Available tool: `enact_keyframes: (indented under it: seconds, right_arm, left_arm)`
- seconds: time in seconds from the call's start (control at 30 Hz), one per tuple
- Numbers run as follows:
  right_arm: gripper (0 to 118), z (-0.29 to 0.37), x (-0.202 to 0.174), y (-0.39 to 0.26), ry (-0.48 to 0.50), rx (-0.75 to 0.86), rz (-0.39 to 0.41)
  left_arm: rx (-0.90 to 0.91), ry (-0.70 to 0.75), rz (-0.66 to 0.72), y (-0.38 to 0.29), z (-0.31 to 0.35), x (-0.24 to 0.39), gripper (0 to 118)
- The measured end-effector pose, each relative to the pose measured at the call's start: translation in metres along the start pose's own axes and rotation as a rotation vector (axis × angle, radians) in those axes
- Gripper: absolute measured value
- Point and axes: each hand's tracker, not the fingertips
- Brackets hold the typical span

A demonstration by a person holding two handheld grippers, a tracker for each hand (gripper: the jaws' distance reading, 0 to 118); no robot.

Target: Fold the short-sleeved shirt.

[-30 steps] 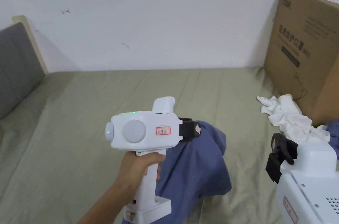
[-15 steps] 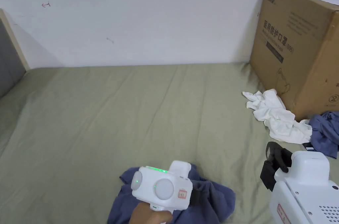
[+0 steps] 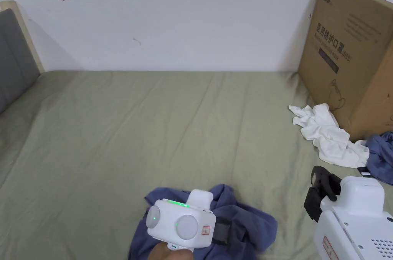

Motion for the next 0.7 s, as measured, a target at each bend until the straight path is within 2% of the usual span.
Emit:
enact_keyframes:
  seconds: [0.03, 0.1, 0.33, 0.43, 0.53, 0.7]
  right_arm:
    - [2, 0.0, 0.0, 0.001, 0.001, 0.0, 0.0]
    - [2, 0.001, -0.001, 0.002, 0.003, 0.003, 0.002]
    - [2, 0.006, -0.01, 0.011, 0.004, 0.018, 0.014]
    - [2, 0.007, -0.013, 0.014, 0.006, 0.028, 0.02]
    - [2, 0.009, -0.016, 0.017, 0.006, 0.038, 0.02]
    - [2, 0.011, -0.022, 0.022, 0.011, 0.048, 0.019]
  left_arm:
    - [0.047, 0.002, -0.005, 0.002, 0.011, -0.001, 114]
    - [0.147, -0.003, -0.021, 0.006, 0.033, -0.006, 118]
    - [0.393, 0.122, -0.045, 0.023, 0.11, -0.031, 118]
    - [0.492, 0.226, -0.078, 0.023, 0.133, -0.041, 118]
    - [0.566, 0.325, -0.08, 0.019, 0.147, -0.048, 118]
    - [0.657, 0.387, -0.046, 0.008, 0.16, -0.061, 115]
